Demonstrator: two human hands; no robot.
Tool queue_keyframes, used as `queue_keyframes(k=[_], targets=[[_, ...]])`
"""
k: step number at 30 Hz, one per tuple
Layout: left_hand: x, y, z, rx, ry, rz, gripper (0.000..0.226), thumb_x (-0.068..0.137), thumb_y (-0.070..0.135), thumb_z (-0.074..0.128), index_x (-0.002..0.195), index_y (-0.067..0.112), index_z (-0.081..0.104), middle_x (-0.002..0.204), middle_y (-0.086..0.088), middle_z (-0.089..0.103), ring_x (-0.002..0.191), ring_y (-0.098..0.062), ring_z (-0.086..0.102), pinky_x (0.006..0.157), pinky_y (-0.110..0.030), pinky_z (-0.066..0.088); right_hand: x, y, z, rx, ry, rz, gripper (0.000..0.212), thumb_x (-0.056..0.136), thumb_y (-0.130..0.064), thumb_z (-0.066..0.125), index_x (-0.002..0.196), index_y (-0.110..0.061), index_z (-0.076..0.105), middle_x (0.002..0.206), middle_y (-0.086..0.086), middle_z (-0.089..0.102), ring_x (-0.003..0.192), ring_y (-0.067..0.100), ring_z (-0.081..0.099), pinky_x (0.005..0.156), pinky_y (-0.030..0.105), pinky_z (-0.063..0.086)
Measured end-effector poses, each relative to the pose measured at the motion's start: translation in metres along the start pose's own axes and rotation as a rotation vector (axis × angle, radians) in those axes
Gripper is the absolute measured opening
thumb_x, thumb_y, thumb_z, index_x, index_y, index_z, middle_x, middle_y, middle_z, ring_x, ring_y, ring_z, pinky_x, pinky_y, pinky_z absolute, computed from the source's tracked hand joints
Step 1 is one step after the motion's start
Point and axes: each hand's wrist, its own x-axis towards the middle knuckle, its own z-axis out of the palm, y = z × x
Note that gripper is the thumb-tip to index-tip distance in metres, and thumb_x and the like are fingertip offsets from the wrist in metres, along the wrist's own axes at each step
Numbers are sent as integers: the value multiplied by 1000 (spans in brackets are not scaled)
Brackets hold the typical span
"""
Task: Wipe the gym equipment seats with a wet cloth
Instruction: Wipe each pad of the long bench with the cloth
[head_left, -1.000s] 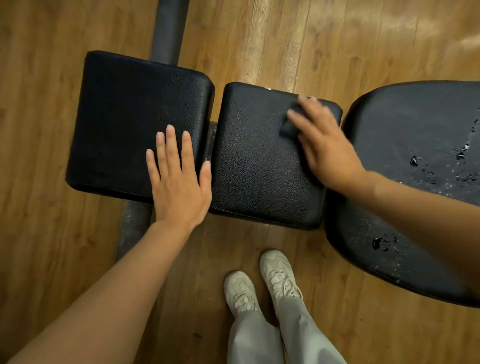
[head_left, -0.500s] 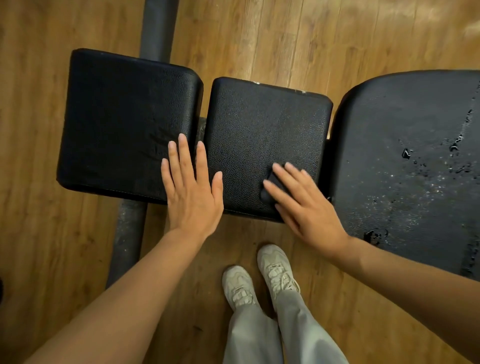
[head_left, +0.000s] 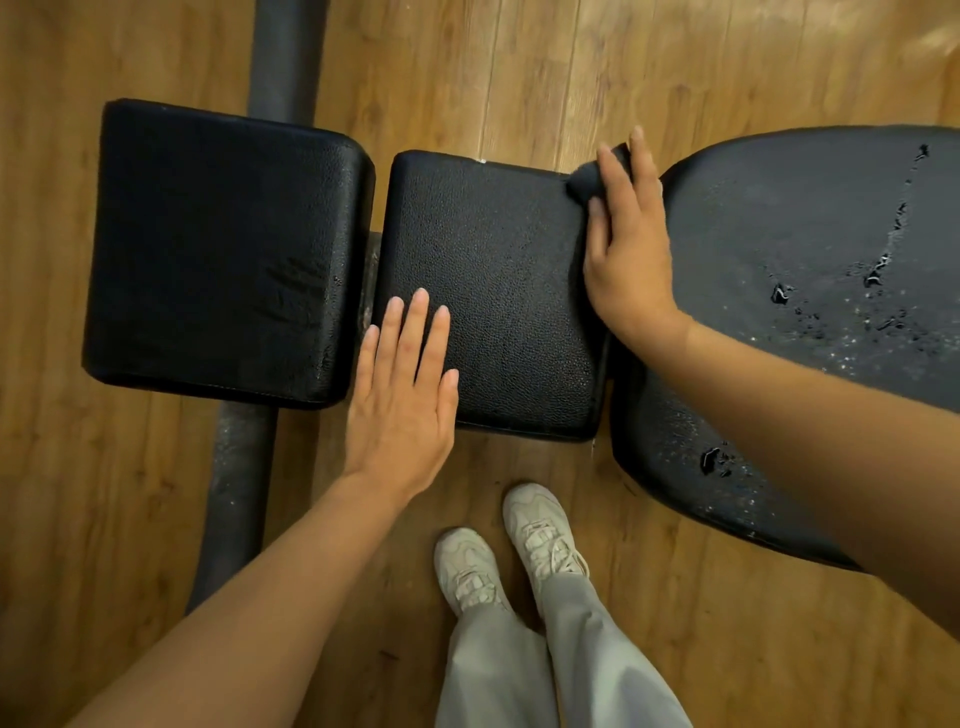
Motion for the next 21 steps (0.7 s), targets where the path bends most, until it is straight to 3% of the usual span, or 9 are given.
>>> queue_keyframes(k=[5,11,17,21], targets=[[1,0,-2,7,-20,5,58,104,32,22,157,8,17,165,-13,11,153,-28,7,123,-44,7,-61,-6,7,-37,-12,-42,49,105,-11,41,152,-1,34,162,23,16,151,39,14,124,50,13],[1,5,-5,-8,-38,-24,59,103,32,22,156,7,17,165,-14,11,153,-28,8,124,-42,5,-152,-5,6,-105,-138,-226,46,103,-10,46,148,-5,41,160,18,27,150,39,20,120,57,22],[-8,14,-10,-7,-100,-14,61,103,36,19,156,7,17,165,-13,11,153,-26,8,124,-40,3,-153,11,-10,-125,-292,-488,44,99,-3,60,142,-4,52,154,17,40,146,37,31,118,53,29],[-9,28,-15,-49,-109,-13,62,101,37,18,156,6,21,165,-13,14,152,-26,12,124,-40,7,-147,11,-33,-140,-321,-526,38,100,-6,59,138,-4,57,151,17,45,142,36,38,114,51,36]])
